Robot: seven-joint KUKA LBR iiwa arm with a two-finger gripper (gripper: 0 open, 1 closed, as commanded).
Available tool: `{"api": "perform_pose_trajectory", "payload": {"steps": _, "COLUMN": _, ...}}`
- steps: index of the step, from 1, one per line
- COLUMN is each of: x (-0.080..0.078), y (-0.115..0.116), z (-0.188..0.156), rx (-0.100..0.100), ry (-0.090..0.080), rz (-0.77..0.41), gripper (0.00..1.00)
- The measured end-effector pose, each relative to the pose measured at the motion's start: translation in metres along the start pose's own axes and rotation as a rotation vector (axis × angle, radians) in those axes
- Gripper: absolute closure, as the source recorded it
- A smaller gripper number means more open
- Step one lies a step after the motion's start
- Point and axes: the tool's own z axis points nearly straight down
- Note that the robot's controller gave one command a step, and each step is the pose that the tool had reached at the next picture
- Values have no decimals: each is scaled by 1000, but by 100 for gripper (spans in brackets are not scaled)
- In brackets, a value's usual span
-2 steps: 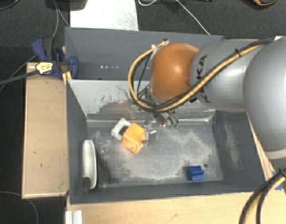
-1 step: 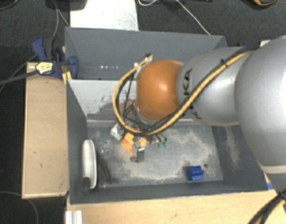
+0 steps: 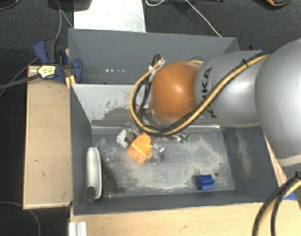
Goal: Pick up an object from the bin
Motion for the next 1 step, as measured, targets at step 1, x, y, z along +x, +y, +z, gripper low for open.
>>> {"api": "perform_pose_trajectory", "payload": {"steps": 1, "x": 11, "y": -30, "z": 18, "rx": -12, "ry": 5, "rz": 253, "gripper": 100}}
